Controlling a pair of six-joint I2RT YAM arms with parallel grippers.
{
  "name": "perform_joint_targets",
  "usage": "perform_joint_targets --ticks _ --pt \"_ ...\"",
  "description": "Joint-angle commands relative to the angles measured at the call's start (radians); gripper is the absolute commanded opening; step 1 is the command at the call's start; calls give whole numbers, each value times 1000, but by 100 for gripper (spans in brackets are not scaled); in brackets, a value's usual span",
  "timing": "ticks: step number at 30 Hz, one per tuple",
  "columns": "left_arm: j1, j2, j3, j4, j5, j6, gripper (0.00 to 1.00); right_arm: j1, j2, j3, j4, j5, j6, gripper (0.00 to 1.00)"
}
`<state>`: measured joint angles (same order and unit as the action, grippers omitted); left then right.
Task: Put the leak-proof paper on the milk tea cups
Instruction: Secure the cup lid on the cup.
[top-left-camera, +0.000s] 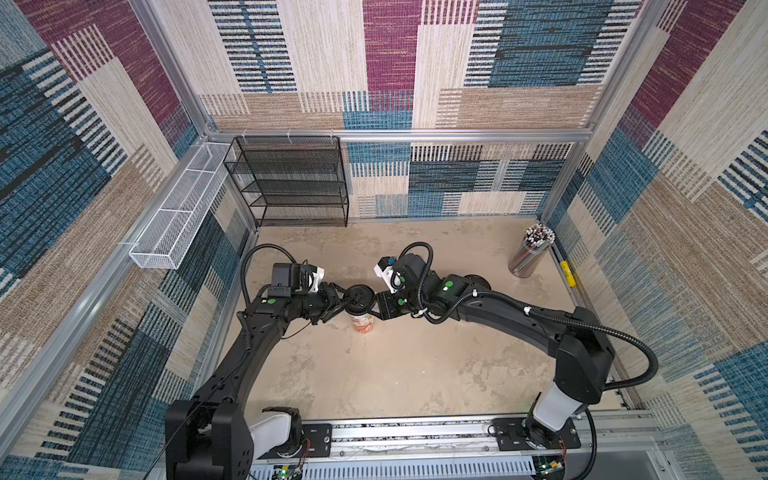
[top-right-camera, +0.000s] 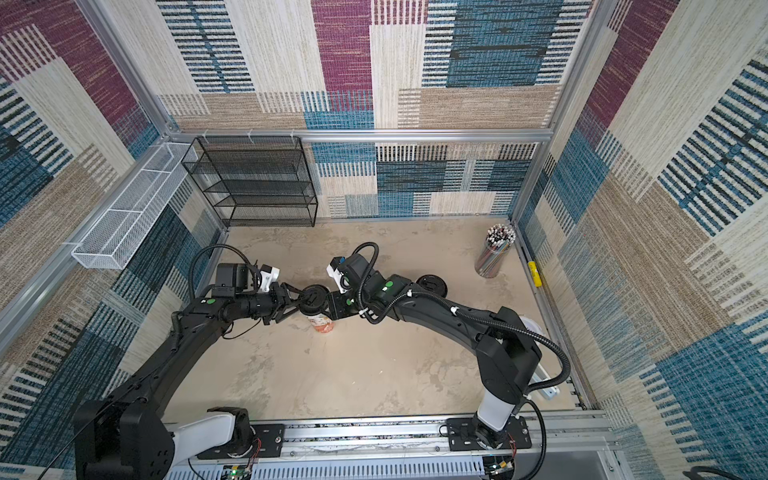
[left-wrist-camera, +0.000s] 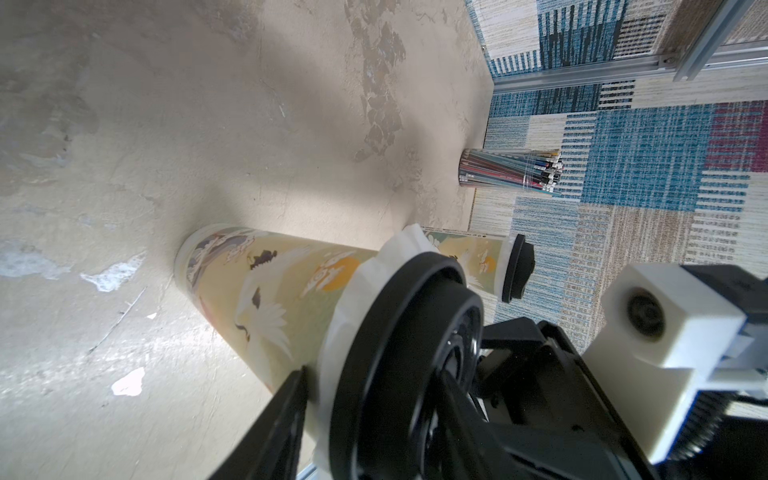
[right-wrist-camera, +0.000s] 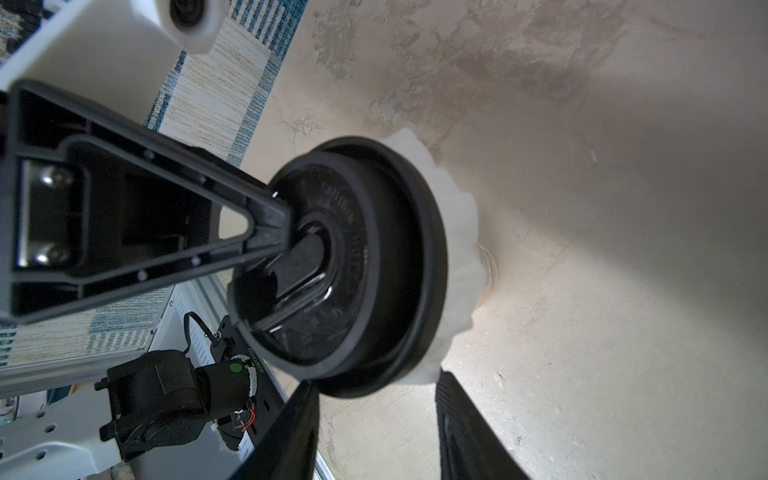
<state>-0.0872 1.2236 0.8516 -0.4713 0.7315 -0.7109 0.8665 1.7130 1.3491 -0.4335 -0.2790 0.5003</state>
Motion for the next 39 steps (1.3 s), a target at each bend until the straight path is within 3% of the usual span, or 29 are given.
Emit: perform_joint_targets --ticks 1,8,15,26,31,39 --pt "-4 22 -32 -228 -179 28 51 -3 34 -24 -123 178 40 47" --pt "-3 20 -40 -227 -185 29 51 -2 50 5 -163 202 60 47" --pt "-4 26 -33 -231 -187 38 51 -9 -80 45 88 -84 11 52" --pt "-5 28 -35 -225 -187 32 50 -60 -70 41 105 32 304 32" --pt "-4 25 -34 -226 -186 33 50 -61 -29 44 126 -21 326 33" --pt "-3 20 -39 -230 -187 32 50 -73 3 57 113 -4 331 30"
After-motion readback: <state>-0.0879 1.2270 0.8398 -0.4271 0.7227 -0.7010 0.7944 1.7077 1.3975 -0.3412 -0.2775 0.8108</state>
